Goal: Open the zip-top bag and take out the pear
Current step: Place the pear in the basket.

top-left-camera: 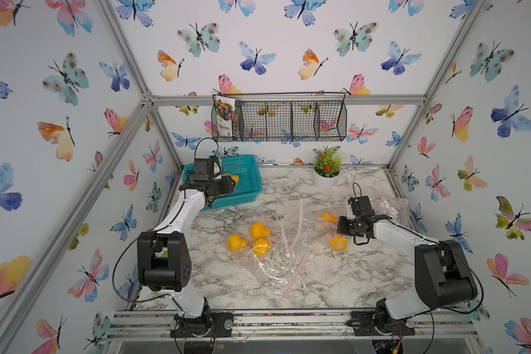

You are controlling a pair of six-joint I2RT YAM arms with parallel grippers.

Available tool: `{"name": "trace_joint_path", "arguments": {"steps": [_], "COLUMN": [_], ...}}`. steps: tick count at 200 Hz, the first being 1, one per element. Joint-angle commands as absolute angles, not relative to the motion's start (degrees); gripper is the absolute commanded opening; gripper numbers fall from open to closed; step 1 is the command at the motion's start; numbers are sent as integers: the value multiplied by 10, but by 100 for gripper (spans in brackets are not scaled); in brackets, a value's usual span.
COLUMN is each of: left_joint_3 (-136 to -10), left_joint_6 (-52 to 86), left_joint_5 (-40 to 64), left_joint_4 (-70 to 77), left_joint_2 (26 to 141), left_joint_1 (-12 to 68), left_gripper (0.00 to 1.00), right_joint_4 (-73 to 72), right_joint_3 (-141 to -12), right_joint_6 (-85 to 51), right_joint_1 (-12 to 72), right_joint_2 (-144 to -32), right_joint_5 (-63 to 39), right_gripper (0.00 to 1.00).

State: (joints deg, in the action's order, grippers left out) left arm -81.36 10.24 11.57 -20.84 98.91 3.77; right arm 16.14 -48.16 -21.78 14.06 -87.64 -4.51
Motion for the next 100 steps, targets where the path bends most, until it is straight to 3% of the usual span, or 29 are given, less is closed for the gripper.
{"name": "trace_joint_path", "arguments": {"steps": [1, 53, 100], "left_joint_3": [-875, -972, -920], "left_joint_6": [84, 91, 89], "left_joint_5": [106, 145, 160], "left_joint_4": [-225, -253, -222], "left_joint_2": [1062, 1212, 1164], "left_joint_1": [27, 15, 15], "left_gripper": [31, 48, 66], "right_joint_4": [179, 176, 183], "right_joint_3": [-492, -490, -497], "right_joint_6": [-213, -219, -217], "right_joint_1": [139, 139, 139], "right_joint_2": [-874, -872, -867], "right_joint_5": [-58, -74, -84], "right_gripper": [2, 2, 6]}}
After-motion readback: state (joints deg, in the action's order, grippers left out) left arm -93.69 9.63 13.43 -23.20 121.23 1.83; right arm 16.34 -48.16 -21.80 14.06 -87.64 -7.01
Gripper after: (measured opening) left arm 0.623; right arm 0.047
